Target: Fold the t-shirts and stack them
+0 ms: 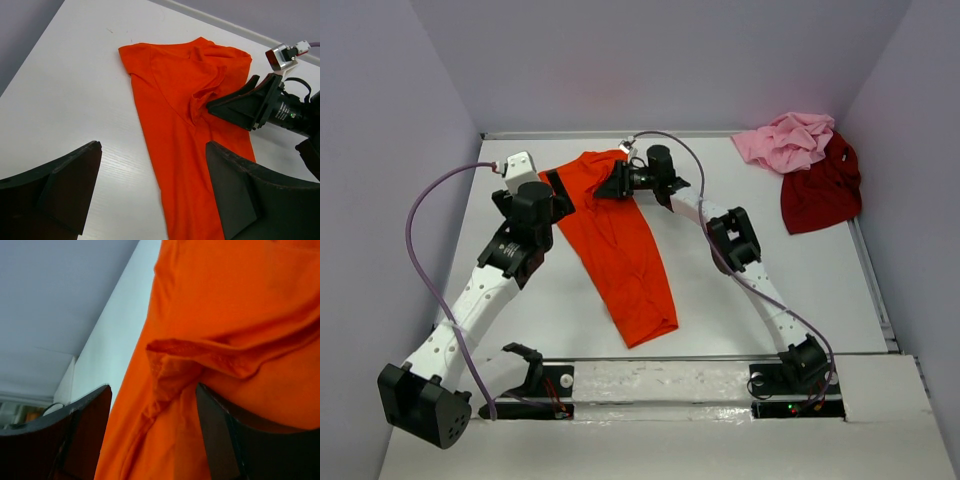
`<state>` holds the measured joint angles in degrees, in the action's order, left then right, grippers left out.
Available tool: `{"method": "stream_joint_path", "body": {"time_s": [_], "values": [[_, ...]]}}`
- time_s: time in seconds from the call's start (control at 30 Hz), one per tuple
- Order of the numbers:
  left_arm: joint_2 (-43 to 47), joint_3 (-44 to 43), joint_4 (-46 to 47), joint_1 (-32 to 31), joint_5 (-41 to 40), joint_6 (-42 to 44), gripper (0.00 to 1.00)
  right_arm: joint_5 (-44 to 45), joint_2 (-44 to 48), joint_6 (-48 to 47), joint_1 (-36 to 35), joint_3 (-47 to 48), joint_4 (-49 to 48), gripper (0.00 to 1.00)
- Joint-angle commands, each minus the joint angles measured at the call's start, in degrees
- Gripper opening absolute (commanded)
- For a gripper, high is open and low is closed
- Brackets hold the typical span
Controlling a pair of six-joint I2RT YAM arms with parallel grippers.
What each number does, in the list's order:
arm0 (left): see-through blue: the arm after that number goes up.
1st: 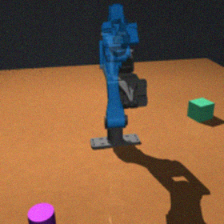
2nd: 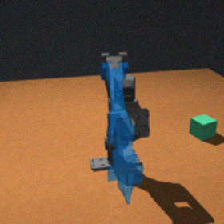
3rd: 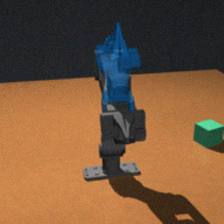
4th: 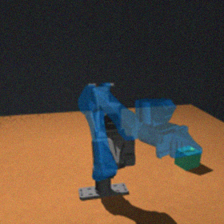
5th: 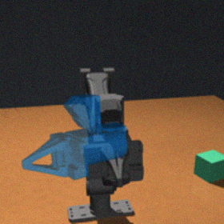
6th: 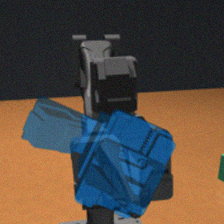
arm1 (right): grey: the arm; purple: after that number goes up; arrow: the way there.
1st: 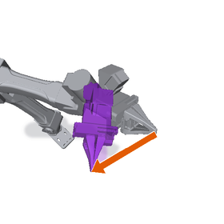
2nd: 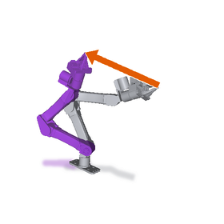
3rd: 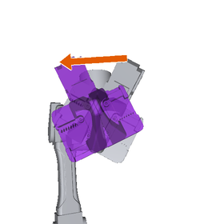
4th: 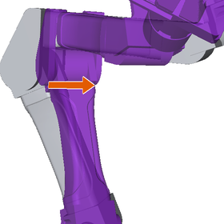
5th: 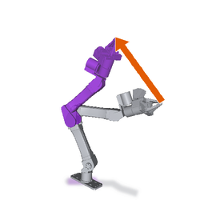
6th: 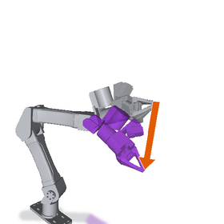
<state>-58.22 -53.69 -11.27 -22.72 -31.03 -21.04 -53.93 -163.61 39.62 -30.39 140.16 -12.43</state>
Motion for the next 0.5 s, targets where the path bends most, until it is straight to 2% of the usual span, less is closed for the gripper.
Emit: {"method": "stream_joint_path", "body": {"time_s": [0.0, 0.17, 0.23, 0.27, 0.33, 0.47], "values": [[2.1, 0.3, 3.0, 0.3, 0.3, 1.2, 0.94, -5.0, -1.5, 9.2, -0.3, 3.7, -11.4, 0.74], [2.3, 0.6, 3.0, 0.2, 0.3, 1.6, 0.94, -2.0, -0.8, 8.7, 0.9, 0.6, -9.6, 0.74], [2.5, 0.7, 3.3, 0.2, 0.4, 1.7, 0.94, 0.0, 1.5, 7.1, 0.9, -5.1, -8.8, 0.74], [2.6, 0.7, 3.3, 0.2, 0.4, 1.8, 0.94, 4.0, 2.8, 3.7, 1.4, -6.9, -7.2, 0.74], [2.6, 0.6, 3.3, 0.2, 0.6, 1.7, 0.94, 6.4, 5.7, 0.0, 1.4, -8.9, -2.0, 0.74], [3.0, 0.9, 3.3, 0.2, 0.4, 1.9, 0.94, 12.3, 6.6, -6.8, 1.4, -6.0, 9.0, 0.75]]}}
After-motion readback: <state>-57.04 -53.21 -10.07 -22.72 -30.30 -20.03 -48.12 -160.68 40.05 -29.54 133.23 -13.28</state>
